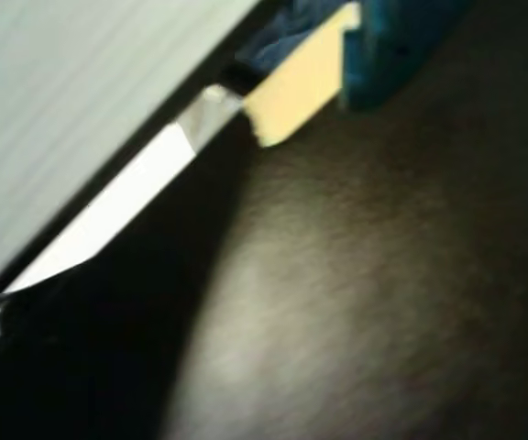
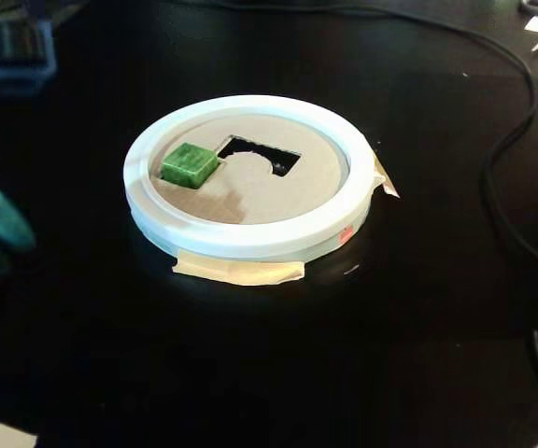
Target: Pick up the square block and drop it in corresponding square shaped hole
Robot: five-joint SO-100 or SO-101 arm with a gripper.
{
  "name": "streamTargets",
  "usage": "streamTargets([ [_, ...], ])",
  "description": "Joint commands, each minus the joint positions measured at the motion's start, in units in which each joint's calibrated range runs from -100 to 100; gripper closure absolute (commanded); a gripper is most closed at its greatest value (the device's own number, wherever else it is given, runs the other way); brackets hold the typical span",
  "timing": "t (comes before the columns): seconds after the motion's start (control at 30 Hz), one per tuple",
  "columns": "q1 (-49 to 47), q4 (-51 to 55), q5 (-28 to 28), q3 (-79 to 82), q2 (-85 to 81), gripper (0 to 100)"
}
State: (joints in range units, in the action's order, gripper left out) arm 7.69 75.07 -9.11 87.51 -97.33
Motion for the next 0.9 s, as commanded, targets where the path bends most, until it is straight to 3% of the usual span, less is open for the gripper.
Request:
streamTargets([
  [0.0, 0.3, -1.9, 0.2, 1.1, -2.7, 5],
  [0.23, 0.2, -1.3, 0.1, 8.9, -2.7, 4],
  [0.87, 0.2, -1.8, 0.1, 9.2, -2.7, 4],
])
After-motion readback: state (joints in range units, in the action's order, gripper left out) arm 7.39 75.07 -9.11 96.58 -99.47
